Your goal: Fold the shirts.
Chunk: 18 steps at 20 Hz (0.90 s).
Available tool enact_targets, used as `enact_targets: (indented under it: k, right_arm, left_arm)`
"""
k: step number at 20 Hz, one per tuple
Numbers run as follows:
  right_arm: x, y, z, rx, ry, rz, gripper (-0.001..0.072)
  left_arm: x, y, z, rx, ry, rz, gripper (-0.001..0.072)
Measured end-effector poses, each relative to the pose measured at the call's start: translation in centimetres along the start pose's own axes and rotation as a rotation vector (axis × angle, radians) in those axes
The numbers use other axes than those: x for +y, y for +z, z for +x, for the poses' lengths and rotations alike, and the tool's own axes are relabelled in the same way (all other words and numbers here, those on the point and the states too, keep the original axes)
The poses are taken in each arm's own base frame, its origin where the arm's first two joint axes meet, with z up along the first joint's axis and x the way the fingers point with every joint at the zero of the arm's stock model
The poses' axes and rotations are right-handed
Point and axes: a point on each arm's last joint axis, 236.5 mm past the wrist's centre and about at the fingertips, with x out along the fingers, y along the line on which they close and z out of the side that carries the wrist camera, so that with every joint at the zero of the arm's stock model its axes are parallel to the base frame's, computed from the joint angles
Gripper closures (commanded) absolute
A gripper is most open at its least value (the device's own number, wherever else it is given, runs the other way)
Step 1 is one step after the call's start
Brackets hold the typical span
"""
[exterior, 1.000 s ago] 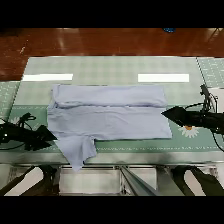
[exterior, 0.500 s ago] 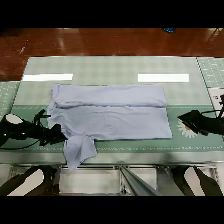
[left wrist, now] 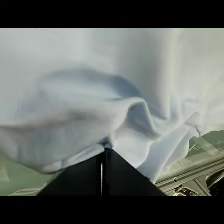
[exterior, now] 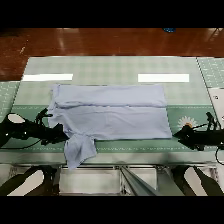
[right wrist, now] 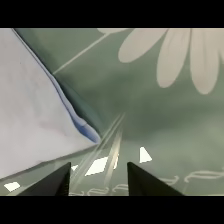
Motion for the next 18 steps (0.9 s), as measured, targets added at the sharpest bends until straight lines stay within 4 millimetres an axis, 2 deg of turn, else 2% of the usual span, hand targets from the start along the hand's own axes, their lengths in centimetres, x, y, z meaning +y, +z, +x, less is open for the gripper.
enact_targets:
  k: [2,4,6,7,8,10,13,18]
  right_arm:
    - [0.9,0.2,1.0,0.02,0.036,0.005,0.0307]
    - [2.2,0.3,2.1,0.036,0.08,0.009,0.0374]
    - [3.7,0.7,3.1,0.043,0.122,0.005,0.0405]
    - [4.3,1.1,3.5,0.042,0.137,0.004,0.0575]
    - [4.6,1.3,3.9,0.045,0.135,-0.009,0.0692]
    - [5.4,1.8,4.2,0.051,0.144,-0.053,0.0692]
    - [7.2,2.8,2.9,0.046,0.164,-0.149,0.0692]
    - [10.1,5.8,-1.7,-0.022,0.148,-0.309,0.0692]
  left_arm:
    - [0.0,-0.1,0.0,0.006,-0.002,0.002,0.0692]
    - [-0.1,-0.2,0.0,0.008,-0.005,0.003,0.0692]
    - [-0.2,-0.2,0.0,0.009,-0.007,0.005,0.0691]
    - [-0.2,-0.2,0.0,0.009,-0.007,0.007,0.0691]
    - [-0.2,-0.2,0.0,0.009,-0.008,0.008,0.0691]
    - [-0.3,0.0,-0.2,0.004,-0.008,0.019,0.0691]
    - [-1.4,1.5,-2.0,-0.04,-0.015,0.067,0.0692]
    - [-5.6,6.8,-8.2,-0.207,-0.043,0.19,0.0692]
